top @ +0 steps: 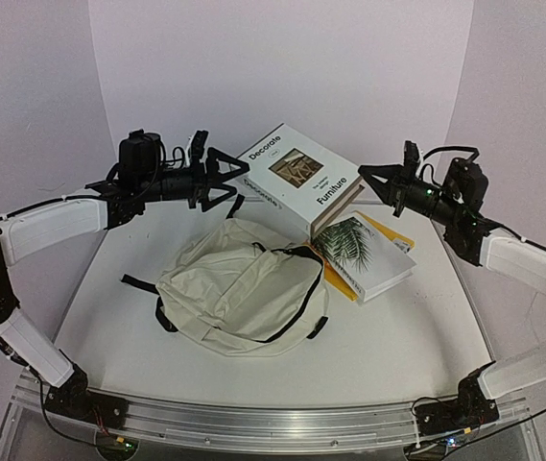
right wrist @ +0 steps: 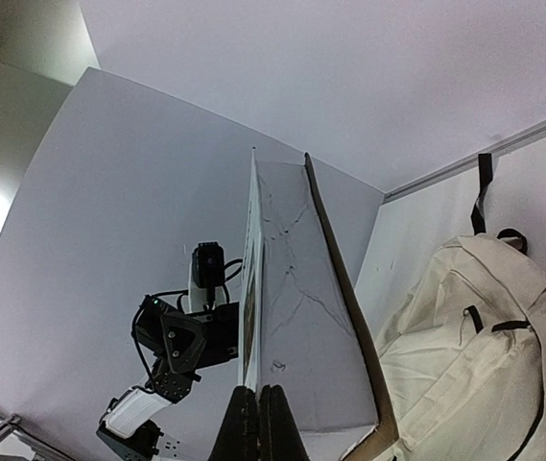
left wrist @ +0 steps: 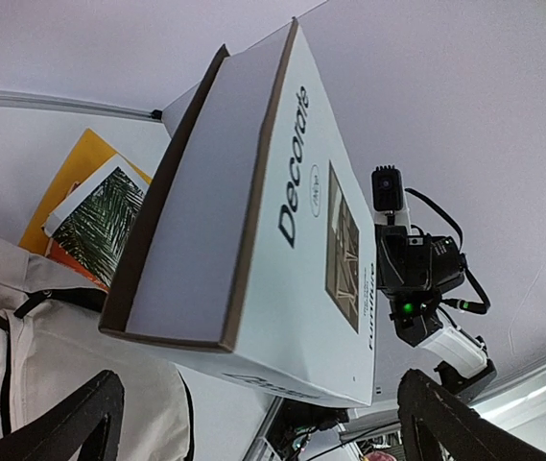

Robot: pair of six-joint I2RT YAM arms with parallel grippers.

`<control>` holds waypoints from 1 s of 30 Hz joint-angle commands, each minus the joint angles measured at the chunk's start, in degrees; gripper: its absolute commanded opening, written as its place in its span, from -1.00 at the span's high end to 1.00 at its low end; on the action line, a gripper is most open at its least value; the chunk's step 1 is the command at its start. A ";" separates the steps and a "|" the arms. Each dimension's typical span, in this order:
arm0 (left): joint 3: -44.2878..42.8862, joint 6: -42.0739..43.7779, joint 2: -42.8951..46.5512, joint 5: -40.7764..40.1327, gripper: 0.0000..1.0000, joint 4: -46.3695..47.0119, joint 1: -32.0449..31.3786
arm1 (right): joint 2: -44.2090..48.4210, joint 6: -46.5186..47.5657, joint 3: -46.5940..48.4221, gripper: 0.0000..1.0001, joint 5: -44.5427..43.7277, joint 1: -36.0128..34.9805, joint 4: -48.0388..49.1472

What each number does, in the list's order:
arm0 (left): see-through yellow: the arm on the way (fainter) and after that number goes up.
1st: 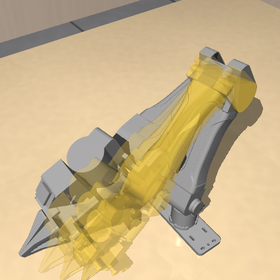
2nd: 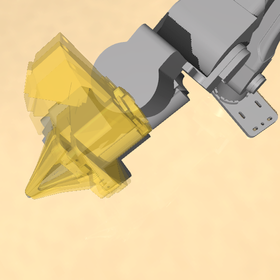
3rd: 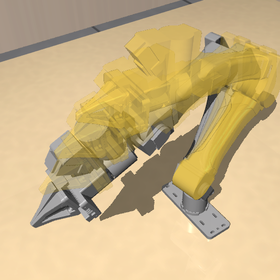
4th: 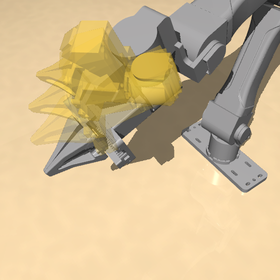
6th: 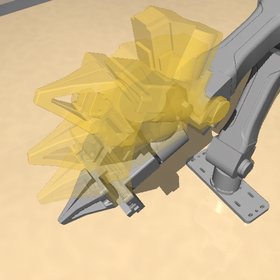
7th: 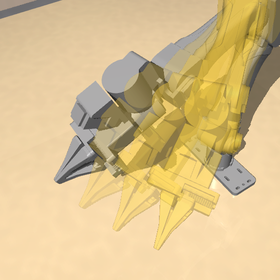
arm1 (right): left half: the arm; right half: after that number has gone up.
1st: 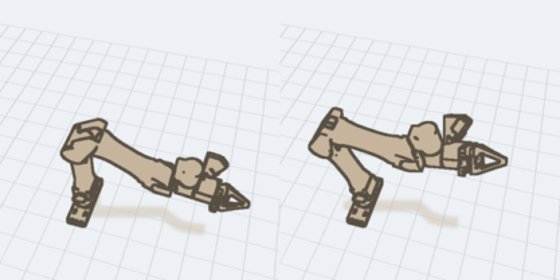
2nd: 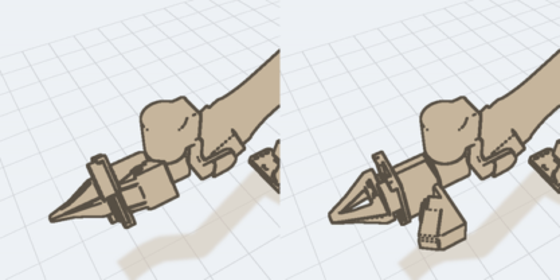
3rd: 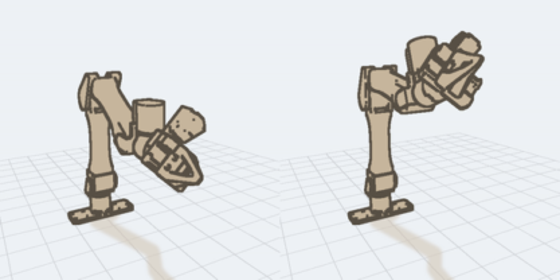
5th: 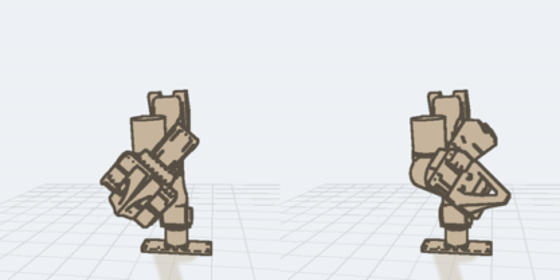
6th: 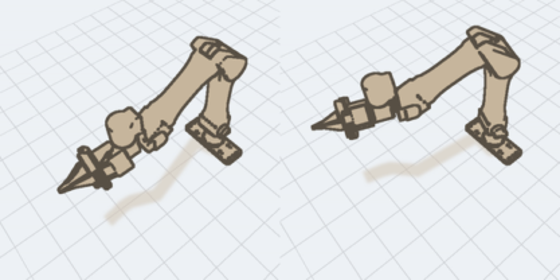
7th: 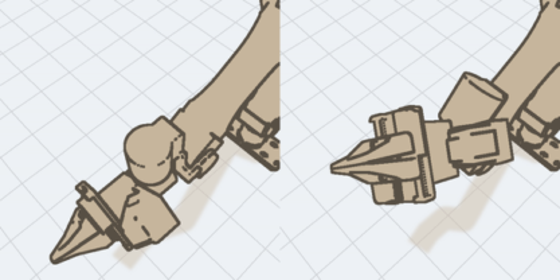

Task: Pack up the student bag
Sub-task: Pick up the book from the center of the board.

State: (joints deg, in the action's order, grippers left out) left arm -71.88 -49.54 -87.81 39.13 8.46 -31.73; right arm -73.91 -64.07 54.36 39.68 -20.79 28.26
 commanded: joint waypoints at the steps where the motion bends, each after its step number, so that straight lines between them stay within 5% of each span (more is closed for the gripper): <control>1: -2.70 -1.31 -1.16 1.88 -0.99 1.33 0.00 | -0.92 -2.51 2.64 1.00 2.94 -0.61 8.46; 8: -0.89 -6.54 -1.89 3.07 -0.96 10.84 0.00 | -1.56 -2.99 2.24 1.00 3.40 -1.02 9.62; 15: 3.18 -11.27 -1.47 1.22 -0.31 19.38 0.00 | -2.27 -3.34 1.98 1.00 3.50 -1.28 10.12; 23: 3.99 -14.33 -1.03 -0.90 0.07 21.57 0.00 | -2.97 -3.26 1.45 1.00 2.29 -1.45 10.24; 27: 5.82 -17.08 -0.26 -4.56 0.25 23.36 0.00 | -3.30 -3.54 0.30 0.67 0.90 -1.45 10.40; 30: 6.71 -18.84 -0.35 -5.62 0.33 25.52 0.00 | -3.32 -3.40 -0.49 0.17 0.17 -1.50 10.43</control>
State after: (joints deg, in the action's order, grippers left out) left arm -66.24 -65.44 -89.97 37.48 28.74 -31.89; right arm -77.20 -67.33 54.24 40.57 -21.85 33.83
